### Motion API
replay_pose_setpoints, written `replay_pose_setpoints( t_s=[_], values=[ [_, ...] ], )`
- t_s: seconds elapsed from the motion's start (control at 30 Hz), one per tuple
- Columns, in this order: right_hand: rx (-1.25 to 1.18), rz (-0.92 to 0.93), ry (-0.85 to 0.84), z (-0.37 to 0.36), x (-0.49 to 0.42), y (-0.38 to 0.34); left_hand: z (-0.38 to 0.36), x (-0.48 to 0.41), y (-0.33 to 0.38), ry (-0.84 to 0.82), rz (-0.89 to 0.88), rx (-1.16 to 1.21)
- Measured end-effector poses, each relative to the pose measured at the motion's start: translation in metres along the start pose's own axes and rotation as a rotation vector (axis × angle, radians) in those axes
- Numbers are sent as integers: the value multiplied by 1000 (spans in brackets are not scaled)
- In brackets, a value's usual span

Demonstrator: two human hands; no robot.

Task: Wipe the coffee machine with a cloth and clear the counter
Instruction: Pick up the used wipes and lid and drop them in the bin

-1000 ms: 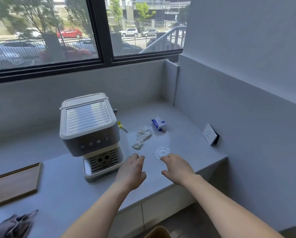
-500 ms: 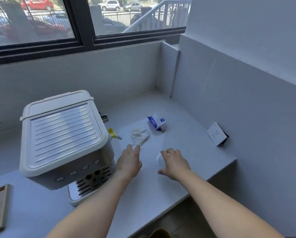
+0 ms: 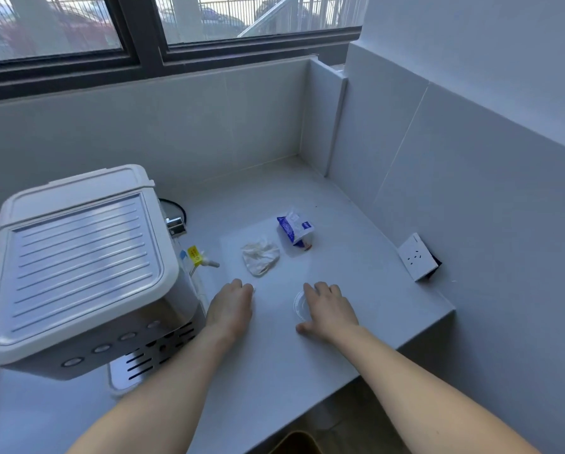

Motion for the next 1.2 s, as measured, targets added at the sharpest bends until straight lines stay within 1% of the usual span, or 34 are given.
replay_pose_setpoints(
  t_s=[0.23, 0.37, 0.5, 0.6, 0.77, 1.0, 1.2],
  values=[
    [-46, 19, 42, 7, 14, 4, -1, 25, 7, 80, 29, 140],
    [-81, 8, 50, 11, 29, 5, 1, 36, 17, 89, 3, 163],
    [-99, 15, 64, 10, 50, 7, 2, 53, 28, 135, -30, 179],
    [-114, 29, 80, 10, 67, 12, 2, 74, 38, 161, -22, 185],
    [-128, 115, 100, 10, 97, 22, -6, 119, 62, 191, 42, 182],
    [-120, 330, 96, -4, 150, 50, -27, 205, 108, 260, 128, 210],
    [-118, 396, 41, -23, 197, 66, -46, 277, 133, 310, 198, 235]
  ],
)
Point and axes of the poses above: each hand's wrist, its own x-axis away from the middle knuckle, its own z-axis out of the back of the hand, y = z × x, the point moved 4 cm from there along -x, towards the middle knuckle, and after that the axes turned 2 degrees about y, right-handed, at the moved point
